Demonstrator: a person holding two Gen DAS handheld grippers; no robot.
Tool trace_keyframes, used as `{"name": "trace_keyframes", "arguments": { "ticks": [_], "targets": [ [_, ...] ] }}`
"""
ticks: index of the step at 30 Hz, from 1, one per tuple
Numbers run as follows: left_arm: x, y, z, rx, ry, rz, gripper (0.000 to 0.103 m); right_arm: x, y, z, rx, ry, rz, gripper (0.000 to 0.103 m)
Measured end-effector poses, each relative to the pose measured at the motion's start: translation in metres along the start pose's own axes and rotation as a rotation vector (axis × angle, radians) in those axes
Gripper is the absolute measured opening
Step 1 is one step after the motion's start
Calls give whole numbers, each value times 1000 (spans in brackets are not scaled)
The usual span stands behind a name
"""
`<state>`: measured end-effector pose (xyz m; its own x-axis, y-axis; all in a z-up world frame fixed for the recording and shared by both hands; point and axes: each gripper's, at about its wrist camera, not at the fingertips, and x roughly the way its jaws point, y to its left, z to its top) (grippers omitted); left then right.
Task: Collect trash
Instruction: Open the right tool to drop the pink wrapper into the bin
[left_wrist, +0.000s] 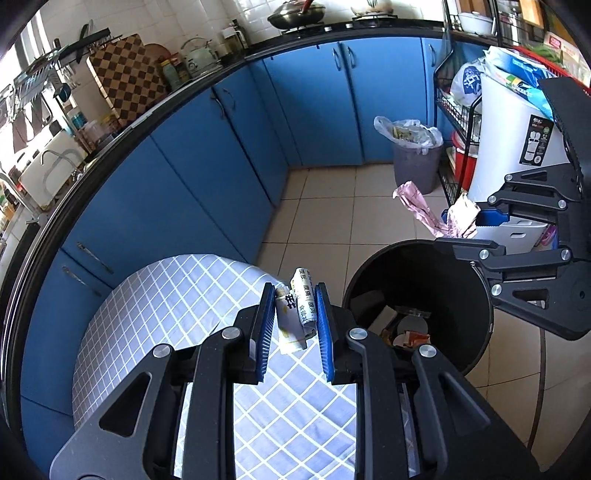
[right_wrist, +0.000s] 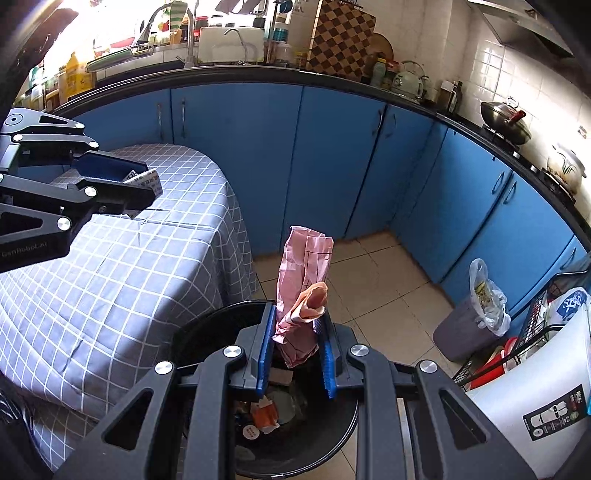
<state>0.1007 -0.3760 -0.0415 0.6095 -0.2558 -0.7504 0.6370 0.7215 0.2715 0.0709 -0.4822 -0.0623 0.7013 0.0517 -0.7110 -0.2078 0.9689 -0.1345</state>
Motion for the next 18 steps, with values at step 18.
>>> {"name": "trace_keyframes", "arguments": {
  "ticks": [18],
  "targets": [
    [3, -17, 11, 21, -4, -10, 23, -3, -13, -8, 36, -14, 16, 24]
  ]
}}
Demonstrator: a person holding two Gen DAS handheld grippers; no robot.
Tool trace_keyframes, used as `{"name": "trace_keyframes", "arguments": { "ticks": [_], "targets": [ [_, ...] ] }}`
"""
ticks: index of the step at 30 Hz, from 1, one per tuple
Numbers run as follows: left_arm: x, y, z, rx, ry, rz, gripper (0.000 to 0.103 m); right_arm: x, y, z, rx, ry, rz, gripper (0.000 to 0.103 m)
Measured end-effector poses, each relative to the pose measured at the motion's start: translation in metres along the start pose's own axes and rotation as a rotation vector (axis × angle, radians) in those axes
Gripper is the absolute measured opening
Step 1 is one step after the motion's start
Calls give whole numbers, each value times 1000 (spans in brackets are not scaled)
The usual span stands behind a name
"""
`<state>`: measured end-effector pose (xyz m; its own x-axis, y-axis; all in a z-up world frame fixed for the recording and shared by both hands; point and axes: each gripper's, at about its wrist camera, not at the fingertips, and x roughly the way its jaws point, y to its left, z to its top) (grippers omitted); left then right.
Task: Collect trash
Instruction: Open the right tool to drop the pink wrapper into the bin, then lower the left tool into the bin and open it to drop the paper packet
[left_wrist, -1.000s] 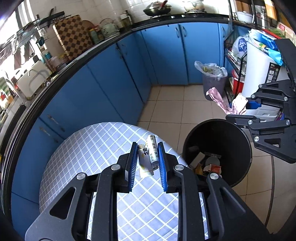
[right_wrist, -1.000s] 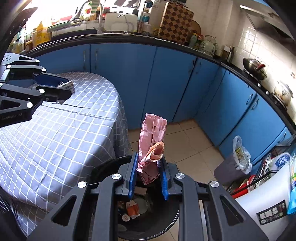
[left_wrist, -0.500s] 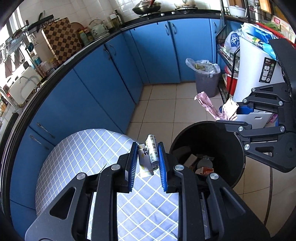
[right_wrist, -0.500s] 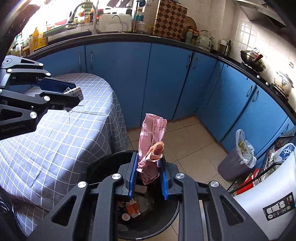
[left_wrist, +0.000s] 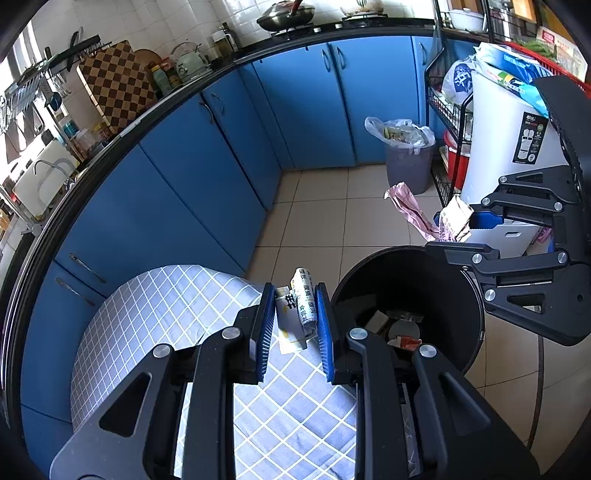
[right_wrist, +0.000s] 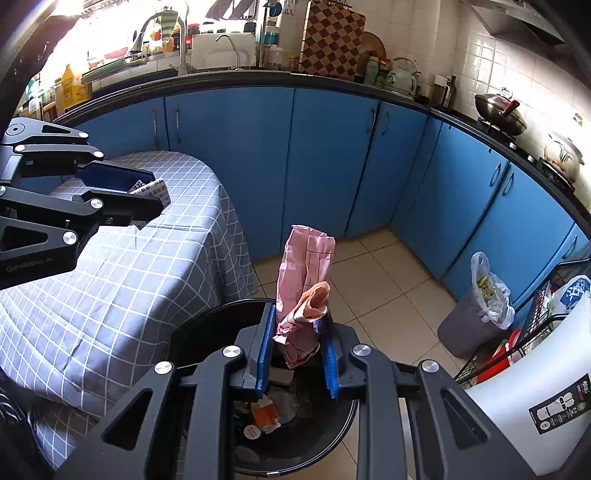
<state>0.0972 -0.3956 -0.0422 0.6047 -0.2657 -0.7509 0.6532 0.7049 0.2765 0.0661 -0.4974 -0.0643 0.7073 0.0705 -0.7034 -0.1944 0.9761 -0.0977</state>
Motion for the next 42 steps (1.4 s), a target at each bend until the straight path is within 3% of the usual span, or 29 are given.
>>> {"name": "trace_keyframes", "arguments": {
  "ticks": [8, 9, 10, 12, 28, 42],
  "targets": [
    [0, -6, 3, 12, -3, -8, 23, 2, -2, -1, 8, 11, 23, 26],
    [0, -7, 3, 12, -3, -8, 23, 3, -3, -1, 14, 12, 22, 36],
    [0, -7, 4, 13, -3, -9, 23, 2, -5, -1, 20, 9, 19, 62],
    [0, -8, 4, 13, -3, -9, 23, -2, -8, -1, 38, -20, 20, 86],
    [2, -19, 9, 33, -7, -29, 23, -5, -22, -11, 62, -18, -39, 86],
    [10, -37, 32, -11, -15, -143, 23, -14, -53, -34, 107, 1, -153, 86]
  ]
}}
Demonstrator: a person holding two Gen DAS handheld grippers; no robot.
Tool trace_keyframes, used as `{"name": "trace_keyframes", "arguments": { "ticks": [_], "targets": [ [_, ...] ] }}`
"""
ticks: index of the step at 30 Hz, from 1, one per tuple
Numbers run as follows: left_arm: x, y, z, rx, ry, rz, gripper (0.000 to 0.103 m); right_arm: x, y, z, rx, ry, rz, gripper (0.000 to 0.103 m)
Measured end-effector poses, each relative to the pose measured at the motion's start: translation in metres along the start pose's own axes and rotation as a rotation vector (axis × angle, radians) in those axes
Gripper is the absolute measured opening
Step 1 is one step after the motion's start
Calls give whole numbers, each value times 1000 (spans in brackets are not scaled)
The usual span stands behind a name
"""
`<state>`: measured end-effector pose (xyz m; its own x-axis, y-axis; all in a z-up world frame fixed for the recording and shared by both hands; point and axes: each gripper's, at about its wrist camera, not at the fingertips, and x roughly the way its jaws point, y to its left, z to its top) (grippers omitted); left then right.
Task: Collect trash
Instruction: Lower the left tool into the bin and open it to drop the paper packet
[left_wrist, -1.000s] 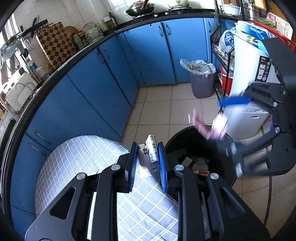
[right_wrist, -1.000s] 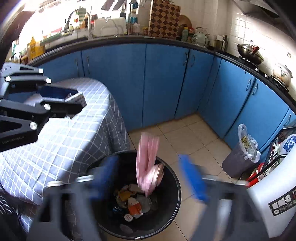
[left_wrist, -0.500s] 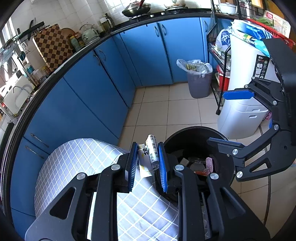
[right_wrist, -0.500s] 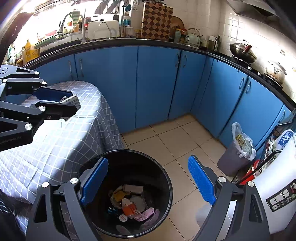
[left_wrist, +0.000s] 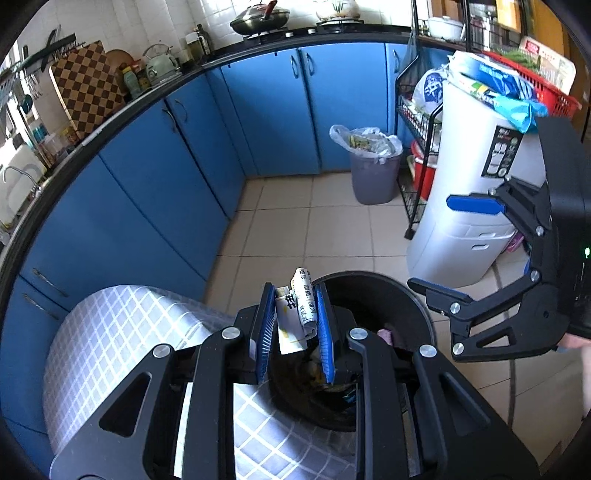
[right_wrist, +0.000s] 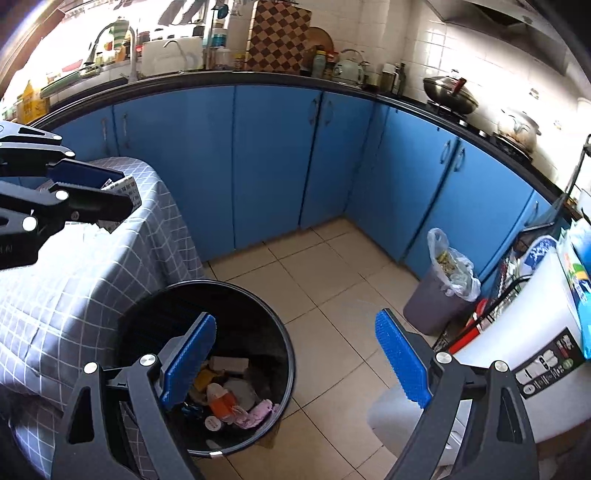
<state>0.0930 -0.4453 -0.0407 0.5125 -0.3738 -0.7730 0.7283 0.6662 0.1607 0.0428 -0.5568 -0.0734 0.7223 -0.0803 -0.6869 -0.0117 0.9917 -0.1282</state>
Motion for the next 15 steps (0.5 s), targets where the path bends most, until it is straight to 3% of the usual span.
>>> {"name": "trace_keyframes", "arguments": {
  "ticks": [7, 15],
  "targets": [
    [15, -1, 11, -77, 27, -96, 25, -1, -18, -10, 53, -2, 1, 86],
    [31, -4, 12, -103, 50, -122, 25, 2, -25, -17, 92, -7, 14, 86]
  ]
}}
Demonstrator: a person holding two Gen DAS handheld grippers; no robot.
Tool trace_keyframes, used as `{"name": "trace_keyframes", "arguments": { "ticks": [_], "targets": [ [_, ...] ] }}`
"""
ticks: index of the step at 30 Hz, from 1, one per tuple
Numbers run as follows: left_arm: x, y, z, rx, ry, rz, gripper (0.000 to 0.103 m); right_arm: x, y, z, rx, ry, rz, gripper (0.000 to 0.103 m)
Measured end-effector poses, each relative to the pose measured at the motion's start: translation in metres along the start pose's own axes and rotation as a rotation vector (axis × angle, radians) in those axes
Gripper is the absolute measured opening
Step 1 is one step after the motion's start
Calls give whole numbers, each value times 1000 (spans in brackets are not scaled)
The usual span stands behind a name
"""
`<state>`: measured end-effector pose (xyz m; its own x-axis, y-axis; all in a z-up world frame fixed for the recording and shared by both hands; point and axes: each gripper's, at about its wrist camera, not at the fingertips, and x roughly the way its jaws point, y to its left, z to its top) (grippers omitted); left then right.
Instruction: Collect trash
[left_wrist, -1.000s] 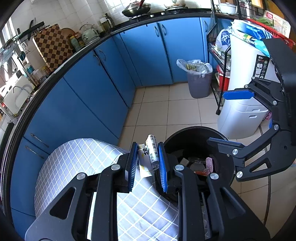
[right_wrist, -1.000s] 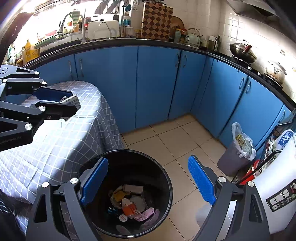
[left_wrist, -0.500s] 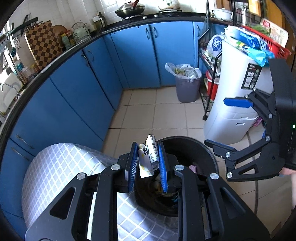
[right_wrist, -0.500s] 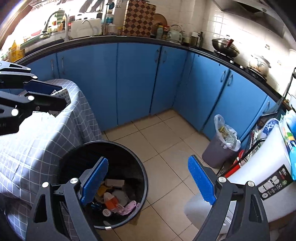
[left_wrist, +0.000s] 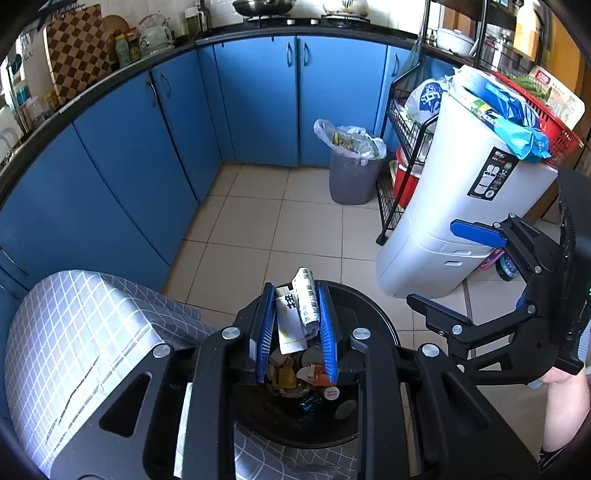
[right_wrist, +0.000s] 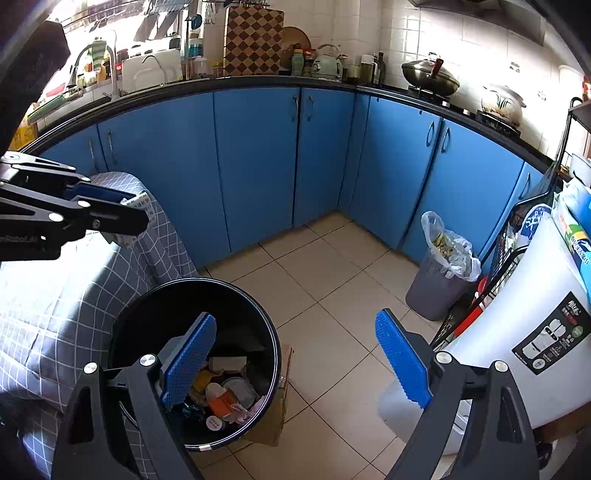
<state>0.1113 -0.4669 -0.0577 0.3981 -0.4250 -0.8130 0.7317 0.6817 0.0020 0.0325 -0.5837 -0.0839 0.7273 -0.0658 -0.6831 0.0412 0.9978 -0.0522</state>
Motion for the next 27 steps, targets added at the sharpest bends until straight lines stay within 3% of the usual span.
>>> {"name": "trace_keyframes", "arguments": {
  "ticks": [8, 10, 11, 12, 17, 27],
  "targets": [
    [20, 3, -5, -18, 59, -13, 29, 6, -5, -5, 16, 13, 12, 86],
    [22, 6, -6, -36, 69, -17, 54, 7, -6, -6, 21, 13, 15, 86],
    [21, 8, -7, -44, 58, -11, 77, 7, -6, -5, 23, 13, 17, 86],
    [18, 9, -7, -50, 33, 2, 87, 6, -6, -5, 24, 12, 17, 86],
    [9, 13, -11, -49, 2, 33, 99, 4, -4, -6, 27, 10, 13, 86],
    [2, 23, -29, -64, 15, 36, 99, -6, 11, -3, 10, 22, -1, 87]
  ]
}}
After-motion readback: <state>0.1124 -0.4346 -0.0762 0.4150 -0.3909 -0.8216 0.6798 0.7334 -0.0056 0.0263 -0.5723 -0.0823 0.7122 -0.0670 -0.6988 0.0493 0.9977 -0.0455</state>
